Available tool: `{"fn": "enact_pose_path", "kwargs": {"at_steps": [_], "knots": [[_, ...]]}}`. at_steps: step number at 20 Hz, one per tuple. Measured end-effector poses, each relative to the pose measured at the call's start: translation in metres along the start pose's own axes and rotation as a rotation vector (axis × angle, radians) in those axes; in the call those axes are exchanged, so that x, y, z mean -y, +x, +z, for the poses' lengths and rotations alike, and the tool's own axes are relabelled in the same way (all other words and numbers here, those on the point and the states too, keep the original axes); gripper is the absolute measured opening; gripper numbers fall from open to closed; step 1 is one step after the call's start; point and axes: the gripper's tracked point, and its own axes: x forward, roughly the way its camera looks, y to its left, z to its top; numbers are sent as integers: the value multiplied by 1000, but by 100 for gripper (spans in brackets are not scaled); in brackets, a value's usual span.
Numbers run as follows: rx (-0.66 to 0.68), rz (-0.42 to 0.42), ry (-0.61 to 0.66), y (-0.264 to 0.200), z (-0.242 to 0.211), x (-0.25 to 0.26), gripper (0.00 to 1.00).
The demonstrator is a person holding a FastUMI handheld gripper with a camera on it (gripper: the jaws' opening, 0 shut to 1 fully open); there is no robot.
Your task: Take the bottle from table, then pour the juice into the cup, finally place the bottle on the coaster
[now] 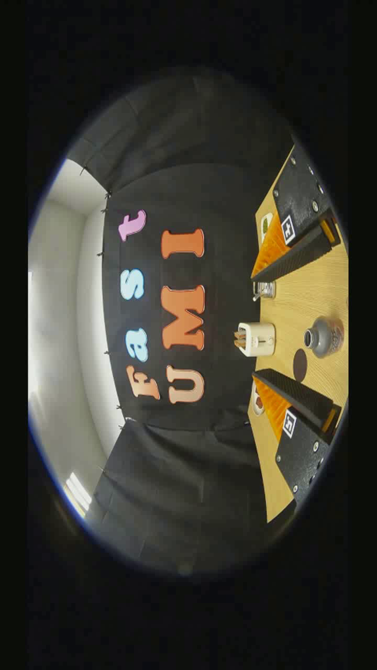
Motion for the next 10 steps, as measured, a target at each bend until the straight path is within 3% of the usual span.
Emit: {"fn": "enact_pose_path", "kwargs": {"at_steps": [10], "knots": [[2,-7,5,2,-2,0,98]]}}
